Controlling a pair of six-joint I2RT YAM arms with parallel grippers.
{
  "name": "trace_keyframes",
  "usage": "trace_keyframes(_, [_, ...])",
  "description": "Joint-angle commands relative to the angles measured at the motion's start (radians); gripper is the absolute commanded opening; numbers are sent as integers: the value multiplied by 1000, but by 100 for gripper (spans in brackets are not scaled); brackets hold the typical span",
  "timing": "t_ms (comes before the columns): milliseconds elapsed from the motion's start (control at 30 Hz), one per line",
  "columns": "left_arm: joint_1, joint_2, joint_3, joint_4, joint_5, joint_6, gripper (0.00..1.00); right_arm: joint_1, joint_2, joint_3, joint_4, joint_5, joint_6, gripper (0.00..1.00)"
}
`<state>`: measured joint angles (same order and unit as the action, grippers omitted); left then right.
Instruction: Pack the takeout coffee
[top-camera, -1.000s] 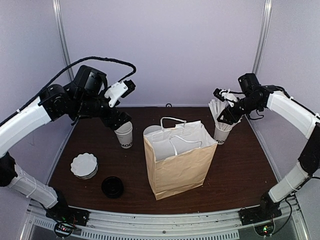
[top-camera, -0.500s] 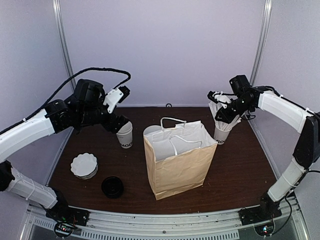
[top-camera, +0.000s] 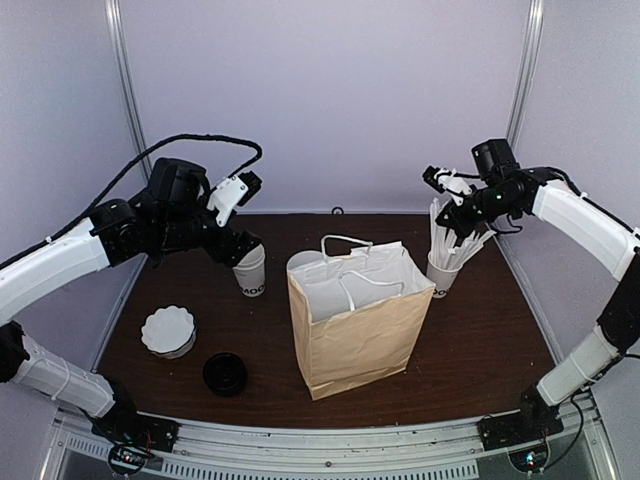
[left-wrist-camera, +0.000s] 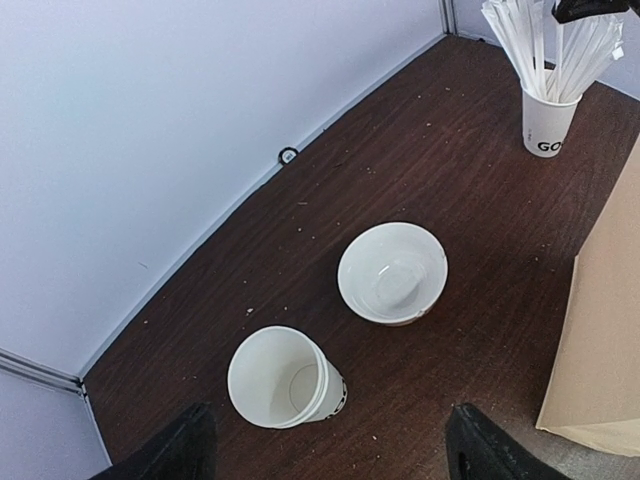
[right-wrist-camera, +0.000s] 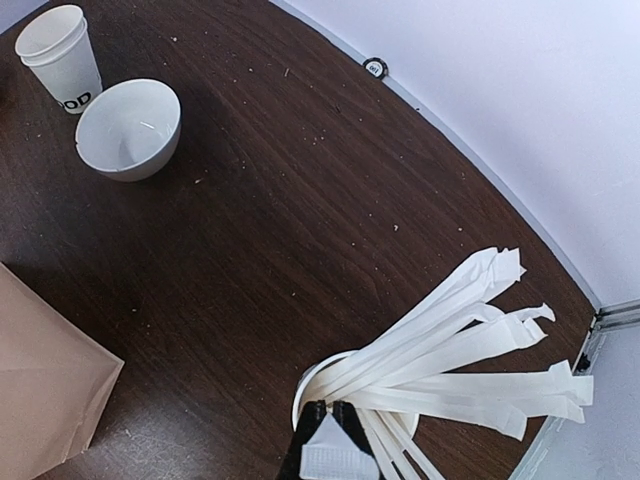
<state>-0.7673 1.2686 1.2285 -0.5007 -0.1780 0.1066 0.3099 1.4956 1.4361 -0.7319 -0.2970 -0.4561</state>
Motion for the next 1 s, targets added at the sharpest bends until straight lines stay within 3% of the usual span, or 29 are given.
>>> trace_keyframes(0, [5,-13,0,36,14,6,83,6,-69,65,-42,17,18,0])
trace_keyframes(400, [5,-10,-3,33,-5,19,83,20,-199,234,-154,-41,9,0])
trace_keyframes(700, [18,-8,-6,37,-18,23,83,25,-255,324,-214,-220,26,0])
trace_keyframes(967, [38,-6,-8,42,-16,25,83,24,-241,445,-306,-486,39,0])
